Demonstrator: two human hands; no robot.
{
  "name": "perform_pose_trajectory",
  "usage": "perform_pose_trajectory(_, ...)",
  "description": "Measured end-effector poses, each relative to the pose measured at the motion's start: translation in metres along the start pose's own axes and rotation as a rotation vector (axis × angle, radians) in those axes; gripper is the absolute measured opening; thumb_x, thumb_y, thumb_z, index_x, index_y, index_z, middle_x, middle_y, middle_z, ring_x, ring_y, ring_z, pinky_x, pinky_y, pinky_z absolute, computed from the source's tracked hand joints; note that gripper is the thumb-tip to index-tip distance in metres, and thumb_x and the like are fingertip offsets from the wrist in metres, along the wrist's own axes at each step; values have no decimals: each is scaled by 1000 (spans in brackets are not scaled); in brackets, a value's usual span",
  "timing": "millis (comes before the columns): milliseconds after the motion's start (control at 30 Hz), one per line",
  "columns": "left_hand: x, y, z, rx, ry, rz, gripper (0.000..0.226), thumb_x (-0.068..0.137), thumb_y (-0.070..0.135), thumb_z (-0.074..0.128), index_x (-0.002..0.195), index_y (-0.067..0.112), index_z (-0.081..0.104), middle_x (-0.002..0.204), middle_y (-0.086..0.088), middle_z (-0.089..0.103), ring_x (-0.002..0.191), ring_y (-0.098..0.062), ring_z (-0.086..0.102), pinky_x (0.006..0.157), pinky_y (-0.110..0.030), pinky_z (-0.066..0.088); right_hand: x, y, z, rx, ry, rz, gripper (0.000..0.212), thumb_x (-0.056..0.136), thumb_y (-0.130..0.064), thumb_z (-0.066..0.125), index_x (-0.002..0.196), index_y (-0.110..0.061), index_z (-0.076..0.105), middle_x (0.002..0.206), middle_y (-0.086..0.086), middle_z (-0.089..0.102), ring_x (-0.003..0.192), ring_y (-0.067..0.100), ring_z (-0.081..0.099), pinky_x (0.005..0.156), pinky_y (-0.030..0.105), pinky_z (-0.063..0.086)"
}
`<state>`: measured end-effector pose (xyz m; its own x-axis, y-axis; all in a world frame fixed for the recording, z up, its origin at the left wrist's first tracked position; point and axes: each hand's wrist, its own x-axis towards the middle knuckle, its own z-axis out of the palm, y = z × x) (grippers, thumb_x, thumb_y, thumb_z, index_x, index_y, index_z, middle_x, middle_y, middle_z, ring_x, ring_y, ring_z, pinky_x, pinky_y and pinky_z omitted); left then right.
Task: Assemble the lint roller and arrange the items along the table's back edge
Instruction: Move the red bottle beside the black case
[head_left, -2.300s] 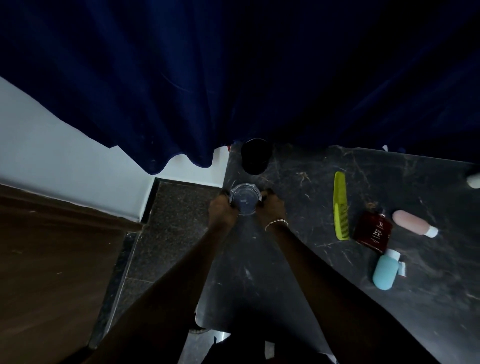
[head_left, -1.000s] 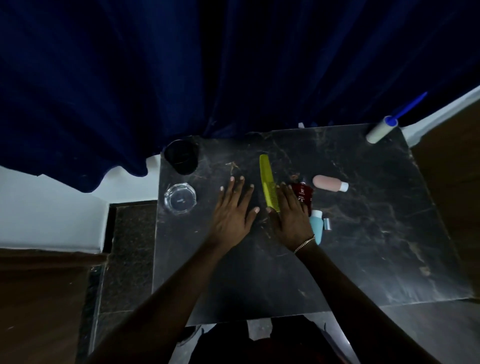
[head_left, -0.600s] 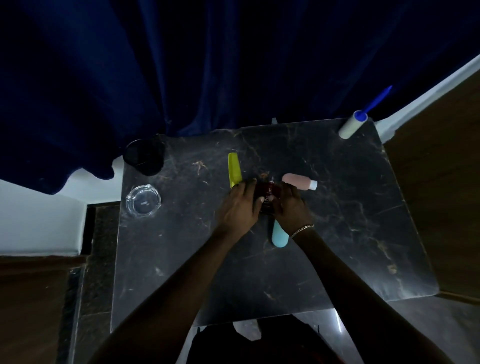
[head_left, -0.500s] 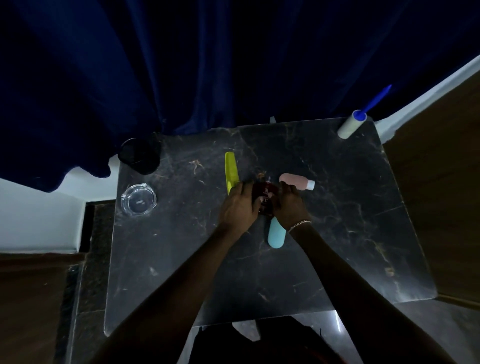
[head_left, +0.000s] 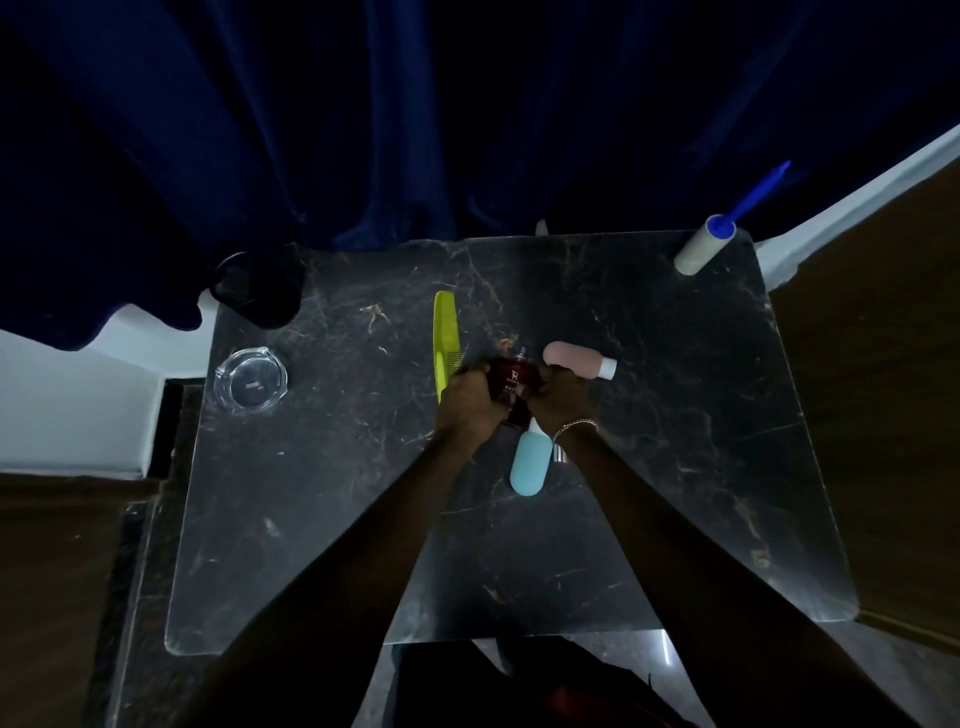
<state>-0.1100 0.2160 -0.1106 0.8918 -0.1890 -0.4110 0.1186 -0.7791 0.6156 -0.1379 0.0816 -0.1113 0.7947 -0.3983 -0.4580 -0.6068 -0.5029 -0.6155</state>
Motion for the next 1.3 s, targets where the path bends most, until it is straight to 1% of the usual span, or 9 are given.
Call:
perform_pose_trajectory(133,-6,-1,-6,-168,43,-19,44,87,23,79,127,13,63,120,-10,74,112,-27,70,95,-43,58,-3,-3,-4,90,-1,13,25,83,-20,74,103,-5,69,96,12,75,94,28,71,88,39,58)
perform_pose_trajectory(333,-21,7,-29,-559,77,-46,40,80,13,87,116,9,70,106,-6,78,100,-22,74,94,-41,60,-19,-16,-24,329,41,-47,36,79,-24,82,108,-10,67,83,-7,70,74,-2,63,62,-3,42)
perform_pose_trajectory(500,-53,19,-39,-811,-50,-19,27,85,20,84,108,27,72,104,2,79,100,-18,76,82,-35,64,-53,-6,-49,549,-62,-177,35,83,-5,77,116,-3,65,86,-2,72,72,-7,70,66,8,54)
perform_pose_trajectory(600,-70,16,-40,-884,-114,-64,29,89,11,79,109,29,68,102,8,77,94,-11,76,68,-29,63,-66,16,-58,570,-57,-171,29,86,5,70,114,6,65,98,14,72,81,9,72,75,21,59)
perform_pose_trajectory(667,-79,13,-39,-883,-128,-95,32,90,10,77,116,24,65,108,6,74,96,-13,74,65,-28,63,-69,33,-59,416,-1,-137,24,88,2,69,111,6,66,106,21,70,91,24,70,79,21,56)
perform_pose_trajectory(733,-87,9,-38,-891,-139,-117,36,91,10,76,122,20,61,115,0,71,101,-21,73,65,-32,64,-69,50,-56,156,47,-127,20,89,-6,69,108,0,70,108,16,72,93,22,67,77,14,47)
perform_pose_trajectory(833,-96,2,-36,-903,-154,-138,33,91,11,76,116,27,61,116,0,70,102,-24,73,66,-38,65,-66,64,-50,-105,7,-136,17,90,-15,65,104,-10,71,106,10,73,91,20,68,77,21,47)
perform_pose_trajectory(967,-104,-4,-33,-883,-146,-155,35,90,11,77,109,36,61,115,3,69,100,-24,73,65,-41,65,-68,62,-44,-217,-35,-145,23,92,-26,59,110,-17,69,111,4,72,104,23,69,94,32,53)
perform_pose_trajectory(1300,-114,-11,-31,-814,-124,-164,37,91,15,76,119,32,59,126,-3,67,111,-29,70,76,-54,65,-63,56,-38,-282,-53,-79,28,93,-30,59,115,-15,68,119,8,70,111,26,66,97,33,51)
